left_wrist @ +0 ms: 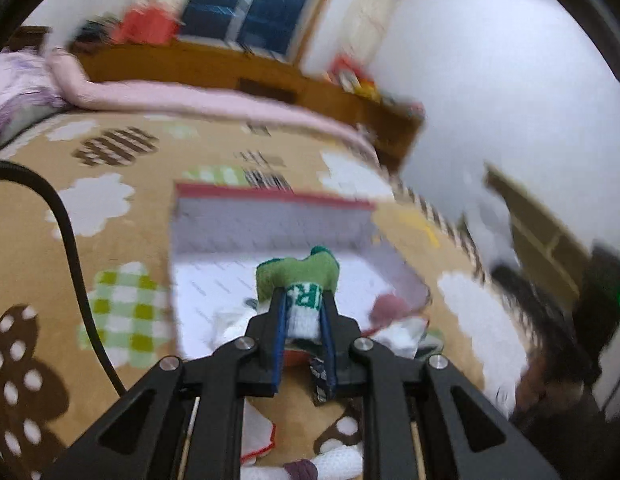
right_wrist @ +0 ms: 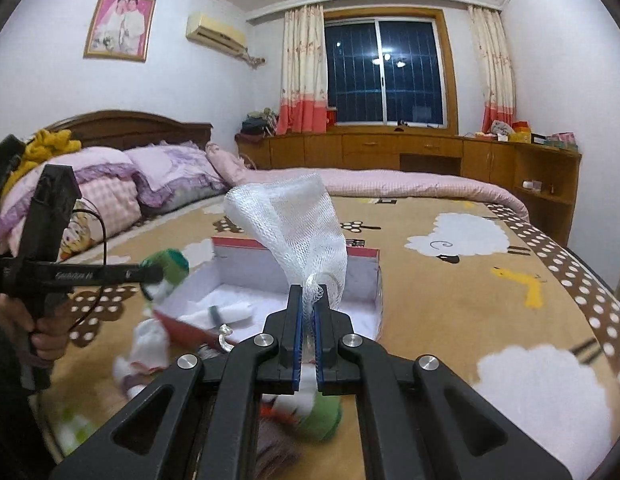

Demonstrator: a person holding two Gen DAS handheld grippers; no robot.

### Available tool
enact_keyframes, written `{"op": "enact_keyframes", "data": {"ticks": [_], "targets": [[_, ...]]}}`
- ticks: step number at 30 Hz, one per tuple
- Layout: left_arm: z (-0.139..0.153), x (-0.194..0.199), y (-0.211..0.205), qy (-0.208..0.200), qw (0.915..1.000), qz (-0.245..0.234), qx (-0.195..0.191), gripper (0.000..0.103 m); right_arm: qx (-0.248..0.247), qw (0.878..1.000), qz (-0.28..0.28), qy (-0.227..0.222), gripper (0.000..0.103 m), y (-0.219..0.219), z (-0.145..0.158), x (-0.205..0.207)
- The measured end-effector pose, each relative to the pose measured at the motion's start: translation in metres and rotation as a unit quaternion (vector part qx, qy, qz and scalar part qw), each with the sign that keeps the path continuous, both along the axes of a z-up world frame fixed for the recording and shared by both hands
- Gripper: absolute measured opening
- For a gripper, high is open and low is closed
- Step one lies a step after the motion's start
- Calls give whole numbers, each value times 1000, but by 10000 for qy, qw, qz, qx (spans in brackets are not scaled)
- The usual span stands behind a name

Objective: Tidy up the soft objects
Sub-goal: 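Carry the sock with the left tool while the right tool carries the mesh bag into the box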

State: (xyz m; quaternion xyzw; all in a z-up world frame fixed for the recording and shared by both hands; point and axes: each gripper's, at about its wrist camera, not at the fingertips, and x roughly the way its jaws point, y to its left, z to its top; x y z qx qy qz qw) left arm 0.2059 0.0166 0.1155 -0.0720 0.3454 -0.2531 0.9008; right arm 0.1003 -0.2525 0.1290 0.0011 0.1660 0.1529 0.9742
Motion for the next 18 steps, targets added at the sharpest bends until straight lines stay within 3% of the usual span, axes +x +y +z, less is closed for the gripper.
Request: {"op": "enact_keyframes", "data": {"ticks": [3, 6, 10, 11, 14, 16, 18], "targets": [[-13, 27, -27, 293, 9972, -234, 647, 16, -59, 9998, 81, 167, 6, -1, -5, 35], [-36, 59, -51, 614, 9885, -305, 1351, 16, -280, 9980, 346, 451, 6, 8, -21, 75], [-51, 73, -65, 72, 9730, 219, 2297, 17, -586, 9926, 400, 990, 6, 19, -45, 121], [-56, 78, -63, 125, 9710, 357, 2359, 17, -589, 9913, 370, 1121, 6, 19, -50, 129], [-70, 95, -50, 473, 9748, 696, 2065, 17, -694, 9844, 269, 1594, 6, 17, -69, 149], [-72, 102, -44, 457, 9768, 740, 1956, 17, -859, 9789, 192, 1843, 6, 17, -84, 161], [-71, 106, -40, 498, 9784, 706, 1879, 17, -1059, 9781, 94, 1792, 6, 18, -87, 162]]}}
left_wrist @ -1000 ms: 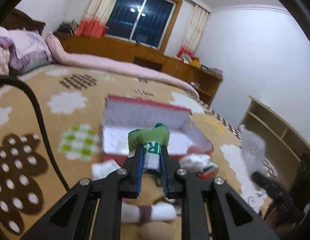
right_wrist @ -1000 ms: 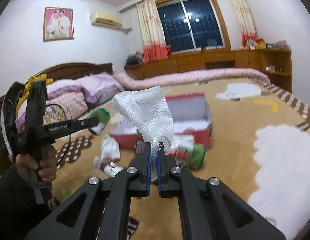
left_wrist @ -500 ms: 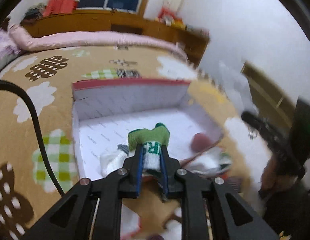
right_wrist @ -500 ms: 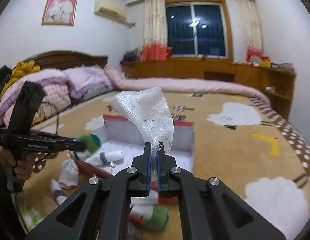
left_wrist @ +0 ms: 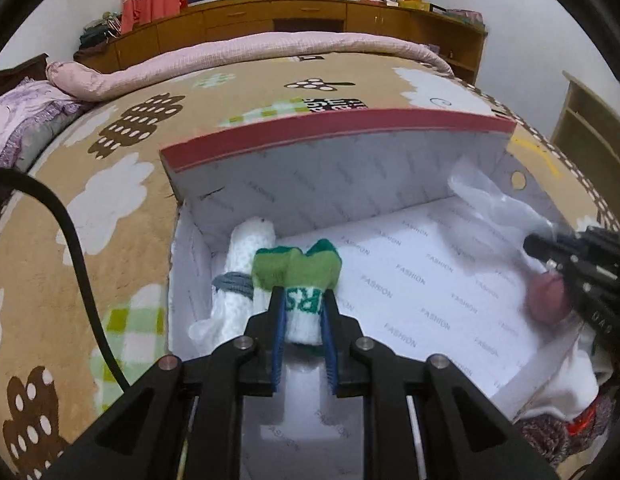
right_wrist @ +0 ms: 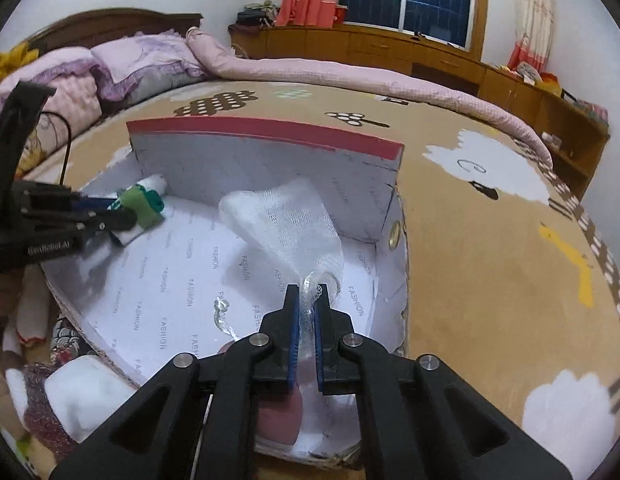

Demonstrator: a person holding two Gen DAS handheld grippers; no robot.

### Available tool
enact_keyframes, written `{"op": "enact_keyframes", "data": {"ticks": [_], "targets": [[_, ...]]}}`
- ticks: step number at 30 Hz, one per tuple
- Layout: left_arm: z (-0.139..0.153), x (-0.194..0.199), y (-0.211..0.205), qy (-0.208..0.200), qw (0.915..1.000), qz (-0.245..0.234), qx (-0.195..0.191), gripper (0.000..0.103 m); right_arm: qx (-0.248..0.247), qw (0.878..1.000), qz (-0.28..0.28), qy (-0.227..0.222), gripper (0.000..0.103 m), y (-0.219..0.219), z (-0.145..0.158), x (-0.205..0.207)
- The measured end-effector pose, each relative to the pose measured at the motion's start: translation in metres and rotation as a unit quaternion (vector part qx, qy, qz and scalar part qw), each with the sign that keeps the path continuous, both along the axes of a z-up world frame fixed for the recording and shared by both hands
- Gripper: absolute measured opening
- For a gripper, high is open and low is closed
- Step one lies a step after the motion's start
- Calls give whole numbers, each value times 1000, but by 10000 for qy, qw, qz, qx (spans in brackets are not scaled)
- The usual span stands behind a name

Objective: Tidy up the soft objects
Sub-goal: 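Carry the sock with the left tool while the right tool carries the mesh bag into the box, then open the left tool to drop the sock while the right tool drops the mesh bag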

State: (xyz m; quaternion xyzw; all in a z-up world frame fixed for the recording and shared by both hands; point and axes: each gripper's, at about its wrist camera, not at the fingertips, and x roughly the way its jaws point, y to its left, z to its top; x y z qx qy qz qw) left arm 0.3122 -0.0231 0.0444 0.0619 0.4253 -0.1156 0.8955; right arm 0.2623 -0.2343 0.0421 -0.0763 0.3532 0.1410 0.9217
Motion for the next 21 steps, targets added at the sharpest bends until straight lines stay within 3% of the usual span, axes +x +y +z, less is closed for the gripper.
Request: {"op": "enact_keyframes", "data": {"ticks": [3, 7, 11, 19, 21], "targets": [[1, 2, 10, -41, 9998, 206, 69, 18, -181, 9998, 12, -54, 8, 3, -2, -1], [5, 4, 17, -12, 9994, 228, -245, 20, -116, 9999, -39, -62, 11, -2, -5, -2], [0, 1, 7, -235, 9996, 125, 58, 21, -195, 9996, -116, -163, 13, 0, -4, -4], [1, 2, 6, -167, 9997, 180, 36, 25, -257, 9992, -168, -238, 16, 5, -1, -3], [4, -2, 8, -136, 9996, 251, -12, 31, -300, 9989, -191, -319, 38, 5, 2, -5]]}}
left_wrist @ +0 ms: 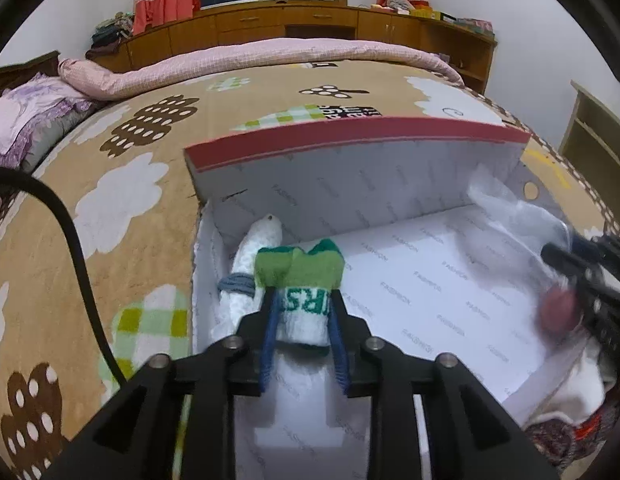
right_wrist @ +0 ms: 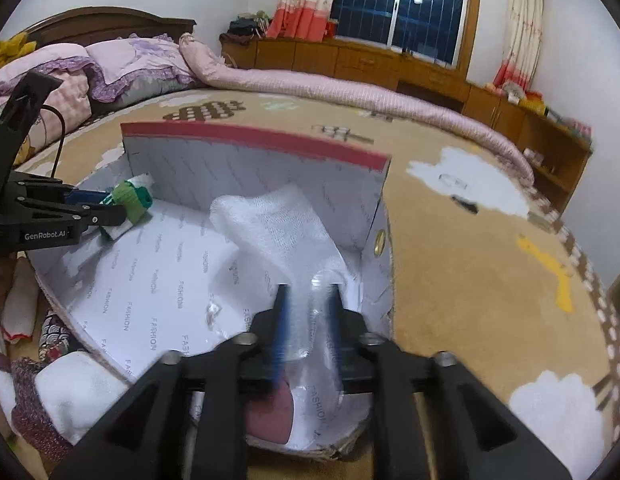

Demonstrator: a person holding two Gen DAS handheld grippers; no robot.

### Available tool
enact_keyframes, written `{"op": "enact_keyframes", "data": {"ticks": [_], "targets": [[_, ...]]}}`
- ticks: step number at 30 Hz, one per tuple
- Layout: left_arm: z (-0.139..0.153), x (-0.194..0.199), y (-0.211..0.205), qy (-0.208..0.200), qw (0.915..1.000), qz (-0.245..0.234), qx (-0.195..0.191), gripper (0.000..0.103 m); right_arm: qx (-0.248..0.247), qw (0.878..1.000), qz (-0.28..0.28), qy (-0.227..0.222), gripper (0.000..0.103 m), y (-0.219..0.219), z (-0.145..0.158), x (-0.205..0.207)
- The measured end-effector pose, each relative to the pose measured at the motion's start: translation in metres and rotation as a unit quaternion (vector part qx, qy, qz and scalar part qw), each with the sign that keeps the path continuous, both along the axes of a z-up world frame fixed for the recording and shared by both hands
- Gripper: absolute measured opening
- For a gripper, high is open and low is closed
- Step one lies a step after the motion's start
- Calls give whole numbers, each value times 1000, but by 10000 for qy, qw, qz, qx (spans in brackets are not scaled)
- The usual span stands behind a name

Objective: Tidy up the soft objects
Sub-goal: 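Open the left tool to drop the sock while the right tool drops the mesh bag, then move both tools back from the box toward the remaining socks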

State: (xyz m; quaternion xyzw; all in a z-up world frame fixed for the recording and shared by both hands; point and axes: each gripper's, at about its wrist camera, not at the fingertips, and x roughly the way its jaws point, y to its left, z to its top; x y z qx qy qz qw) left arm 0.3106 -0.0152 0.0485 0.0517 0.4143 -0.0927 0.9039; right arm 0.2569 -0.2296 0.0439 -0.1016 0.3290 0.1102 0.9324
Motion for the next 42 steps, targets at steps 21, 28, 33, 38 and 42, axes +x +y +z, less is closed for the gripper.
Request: {"op": "enact_keyframes", "data": {"ticks": [21, 28, 33, 38, 42], "targets": [[63, -86, 54, -221, 9972, 677, -248, 82, 884, 9947, -521, -98, 81, -29, 31, -39], [64, -142, 79, -242, 9957, 462, -768, 81, 1153, 9904, -751, -162, 81, -41, 34, -89], [55, -183, 81, -363, 9937, 305, -1012, 80, 1288, 9880, -832, -186, 81, -45, 27, -126], [49, -213, 80, -653, 9897, 432, -1198, 80, 1558, 9852, -504, -498, 81, -40, 29, -164], [45, -224, 75, -620, 9905, 358, -1177, 80, 1650, 9838, -250, -654, 81, -31, 30, -188]]}}
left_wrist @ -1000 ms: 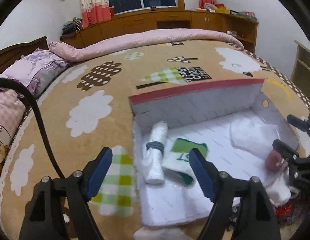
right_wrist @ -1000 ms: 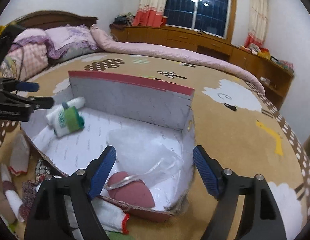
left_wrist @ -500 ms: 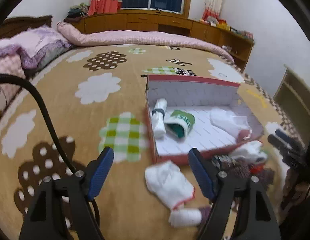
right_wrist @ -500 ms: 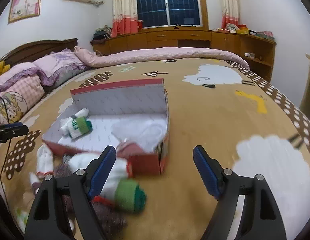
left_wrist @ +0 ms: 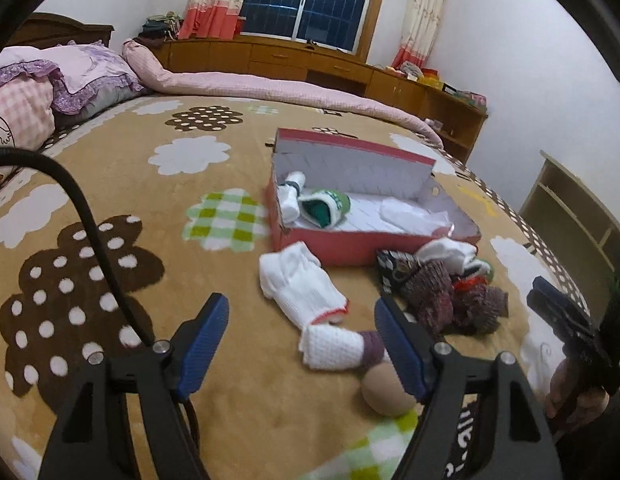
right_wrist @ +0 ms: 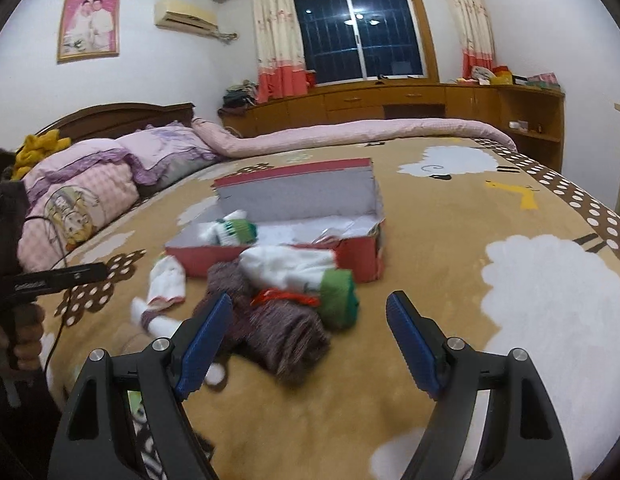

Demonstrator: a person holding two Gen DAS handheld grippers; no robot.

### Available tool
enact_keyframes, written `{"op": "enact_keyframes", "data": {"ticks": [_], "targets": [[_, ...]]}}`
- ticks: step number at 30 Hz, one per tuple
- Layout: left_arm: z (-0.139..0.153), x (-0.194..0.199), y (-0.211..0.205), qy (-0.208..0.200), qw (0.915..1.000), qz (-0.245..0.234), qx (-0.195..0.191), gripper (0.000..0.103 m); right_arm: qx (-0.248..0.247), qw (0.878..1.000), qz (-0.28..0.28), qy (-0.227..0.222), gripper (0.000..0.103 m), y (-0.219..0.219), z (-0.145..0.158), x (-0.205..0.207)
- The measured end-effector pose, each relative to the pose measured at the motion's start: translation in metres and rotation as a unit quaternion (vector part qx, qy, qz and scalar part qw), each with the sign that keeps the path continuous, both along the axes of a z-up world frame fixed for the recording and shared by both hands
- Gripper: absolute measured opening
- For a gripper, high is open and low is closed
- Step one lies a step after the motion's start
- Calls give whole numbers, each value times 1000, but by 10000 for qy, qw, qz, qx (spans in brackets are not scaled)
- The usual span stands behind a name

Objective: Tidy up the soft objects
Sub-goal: 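Move both tools back from the box toward the remaining socks, then grasp a maroon knit sock with the left tool while the right tool grasps a white-and-green sock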

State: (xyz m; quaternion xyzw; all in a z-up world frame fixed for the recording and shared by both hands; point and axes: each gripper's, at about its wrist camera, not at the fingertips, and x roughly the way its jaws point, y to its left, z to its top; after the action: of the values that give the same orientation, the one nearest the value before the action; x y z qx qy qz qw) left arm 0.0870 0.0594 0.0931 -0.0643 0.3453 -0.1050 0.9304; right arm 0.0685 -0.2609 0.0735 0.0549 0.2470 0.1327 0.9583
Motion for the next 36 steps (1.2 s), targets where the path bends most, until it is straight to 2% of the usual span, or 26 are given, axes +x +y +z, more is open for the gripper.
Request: {"op": "enact_keyframes", "data": {"ticks": [4, 8, 10, 12, 16, 20, 23, 27, 30, 33, 36], "targets": [[-6, -1, -2, 73, 10000, -15, 5, 80, -139, 9998, 93, -66, 81, 10, -3, -17], [-23, 3, 13, 464, 9983, 350, -86, 78, -255, 9996, 106, -48, 81, 14, -6, -22], [-33, 5, 26, 738, 9953, 528, -348, 73, -222, 9996, 132, 64, 81, 13, -9, -22], [-42, 4, 37, 945, 9913, 753, -518, 72, -134, 9995, 235, 185, 81, 12, -13, -22], [-61, 10, 46, 1293, 9850, 1084, -361, 62, -238, 9985, 215, 447, 81, 15, -22, -18], [-62, 10, 41, 1215, 9855, 1171, -173, 63, -126, 9960, 303, 833, 81, 17, -35, -11], [-64, 11, 29, 1161, 9862, 1165, 204, 68, 106, 9887, 420, 1436, 83, 20, -57, 1], [-65, 10, 16, 1034, 9866, 1127, 572, 70, -371, 9895, 341, 1358, 84, 34, -60, 0], [-62, 11, 13, 949, 9886, 1062, 493, 70, -309, 9896, 340, 1367, 86, 33, -60, 1], [-56, 9, 15, 773, 9925, 938, 121, 70, -149, 9897, 340, 1384, 86, 29, -60, 2], [-41, -2, 8, 253, 9968, 755, -5, 69, -185, 9895, 326, 1399, 87, 31, -59, 3]]}}
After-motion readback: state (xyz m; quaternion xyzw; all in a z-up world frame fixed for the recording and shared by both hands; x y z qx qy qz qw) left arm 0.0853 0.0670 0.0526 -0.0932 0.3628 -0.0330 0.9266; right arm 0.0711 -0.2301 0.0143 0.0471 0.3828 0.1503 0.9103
